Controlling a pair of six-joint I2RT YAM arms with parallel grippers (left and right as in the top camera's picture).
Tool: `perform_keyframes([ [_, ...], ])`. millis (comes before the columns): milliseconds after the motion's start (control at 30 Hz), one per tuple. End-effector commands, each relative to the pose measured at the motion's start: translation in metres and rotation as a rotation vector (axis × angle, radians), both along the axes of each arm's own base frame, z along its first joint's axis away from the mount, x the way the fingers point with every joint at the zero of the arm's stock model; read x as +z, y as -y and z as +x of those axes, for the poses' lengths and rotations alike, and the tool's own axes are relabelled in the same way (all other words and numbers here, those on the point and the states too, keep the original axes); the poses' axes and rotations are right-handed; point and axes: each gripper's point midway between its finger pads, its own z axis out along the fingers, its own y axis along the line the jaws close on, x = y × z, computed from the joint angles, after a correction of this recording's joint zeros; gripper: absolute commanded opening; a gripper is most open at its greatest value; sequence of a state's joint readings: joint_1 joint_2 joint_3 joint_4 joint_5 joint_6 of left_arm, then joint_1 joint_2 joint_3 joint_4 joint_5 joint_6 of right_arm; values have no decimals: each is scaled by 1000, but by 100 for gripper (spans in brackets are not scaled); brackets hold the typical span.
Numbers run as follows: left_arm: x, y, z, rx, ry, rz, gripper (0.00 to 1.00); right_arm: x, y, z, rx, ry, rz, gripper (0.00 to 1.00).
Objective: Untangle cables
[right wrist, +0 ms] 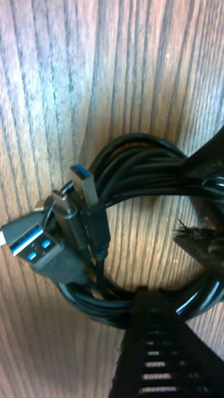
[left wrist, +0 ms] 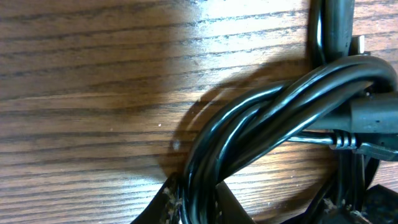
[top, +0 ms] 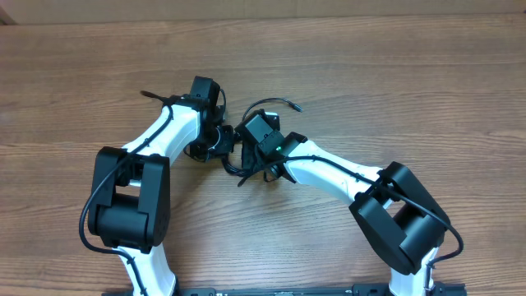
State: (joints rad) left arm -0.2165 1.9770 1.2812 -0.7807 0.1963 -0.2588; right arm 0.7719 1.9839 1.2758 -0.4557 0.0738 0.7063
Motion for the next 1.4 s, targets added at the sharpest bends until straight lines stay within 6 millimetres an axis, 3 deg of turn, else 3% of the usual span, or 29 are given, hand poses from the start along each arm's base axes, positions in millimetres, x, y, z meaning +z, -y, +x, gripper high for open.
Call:
perform_keyframes([
  [0, 0, 0, -2, -18, 4, 13, 15, -11, -4, -6, 13, -32, 1, 18],
  [67, 0, 0, -3, -18, 4, 13, 15, -12, -4, -7, 13, -34, -1, 4],
  [500, 0, 0, 2, -17, 23, 13, 15, -12, -7, -11, 28, -58, 22, 4],
  [600, 0, -1, 3, -16, 26, 23, 9, -9, -18, -19, 110, -85, 62, 4],
  [633, -1, -3, 3, -15, 29, 31, 5, -4, -22, -22, 154, -93, 79, 4],
  [1033, -1, -5, 4, -10, 35, 45, 4, 80, -28, -46, 270, -270, 389, 4],
  [1200, -1, -5, 4, -10, 35, 45, 5, 75, -8, -57, 225, -388, 380, 4],
  [1367, -1, -5, 5, -10, 35, 44, 6, 59, 20, -66, 102, -468, 262, 4],
])
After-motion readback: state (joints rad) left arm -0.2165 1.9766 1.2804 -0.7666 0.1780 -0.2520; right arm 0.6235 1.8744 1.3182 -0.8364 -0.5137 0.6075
